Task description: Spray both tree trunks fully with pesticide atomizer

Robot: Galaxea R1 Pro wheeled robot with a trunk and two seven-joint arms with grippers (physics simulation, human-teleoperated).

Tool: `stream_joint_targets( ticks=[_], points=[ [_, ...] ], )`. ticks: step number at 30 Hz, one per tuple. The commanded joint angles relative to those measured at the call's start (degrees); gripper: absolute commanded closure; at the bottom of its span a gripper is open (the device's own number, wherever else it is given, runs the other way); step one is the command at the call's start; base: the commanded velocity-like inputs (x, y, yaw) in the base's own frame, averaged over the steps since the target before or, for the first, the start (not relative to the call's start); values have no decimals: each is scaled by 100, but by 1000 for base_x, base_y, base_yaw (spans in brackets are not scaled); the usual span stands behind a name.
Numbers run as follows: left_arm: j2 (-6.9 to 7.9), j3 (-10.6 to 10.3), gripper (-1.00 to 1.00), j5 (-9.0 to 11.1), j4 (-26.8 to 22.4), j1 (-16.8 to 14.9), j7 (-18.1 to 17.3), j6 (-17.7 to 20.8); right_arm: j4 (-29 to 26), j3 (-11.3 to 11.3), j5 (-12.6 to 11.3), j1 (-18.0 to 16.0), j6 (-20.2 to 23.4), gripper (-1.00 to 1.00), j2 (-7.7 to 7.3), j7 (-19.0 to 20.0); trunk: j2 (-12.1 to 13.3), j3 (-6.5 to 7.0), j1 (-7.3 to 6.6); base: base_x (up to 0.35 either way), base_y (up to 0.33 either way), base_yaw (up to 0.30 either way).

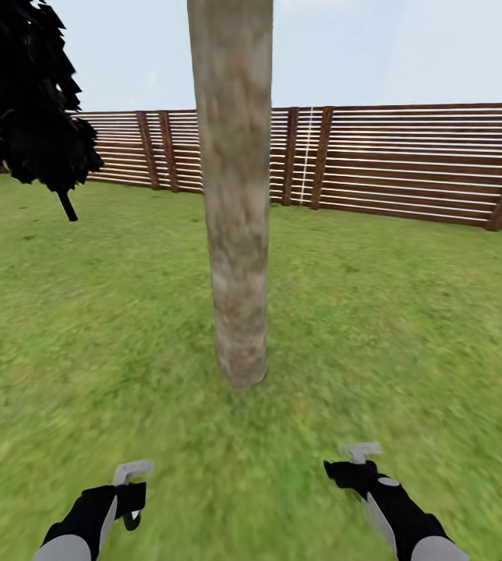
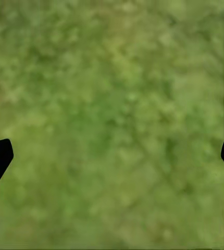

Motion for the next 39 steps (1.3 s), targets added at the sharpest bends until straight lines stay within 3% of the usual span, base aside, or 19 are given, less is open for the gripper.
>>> stream_joint_targets(
  ticks=[1,5,7,10,12,14,16,24,39],
  points=[
    [-1,-2,100,-1,3,2,4,-1,2,1,-12,1,-1,-100,-140,47,0,0,0,288,170,-252],
    [0,-20,100,-5,5,5,4,-1,67,-7,-19,1,-2,-100,-766,881,0,0,0,284,175,-231],
    [10,-16,100,-7,0,5,1,3,303,-15,-19,1,-13,-100,-872,1135,0,0,0,282,177,-278],
    [20,-10,100,-14,-26,-9,-4,16,416,-100,-12,1,-34,-100,-964,1202,0,0,0,282,177,-287],
    [19,-10,100,-10,-32,-10,-12,16,428,-523,-11,1,-37,-100,-1039,1209,0,0,0,283,177,-178],
    [17,-14,100,-9,-10,0,-12,14,415,-1019,-4,1,-37,-100,-1060,1218,0,0,0,299,163,-45],
    [13,-24,100,-9,-5,4,-10,4,410,-1149,-2,1,-43,-100,-1063,1228,0,0,0,320,95,-10],
    [-8,-24,100,-16,-3,6,4,-10,444,-1195,1,1,-443,-100,-1053,1238,0,0,0,298,-70,-151],
    [16,-20,100,-9,-87,-15,-112,-125,452,-1202,-2,1,-468,-100,-1056,1230,0,0,0,58,-95,-193]
  ],
)
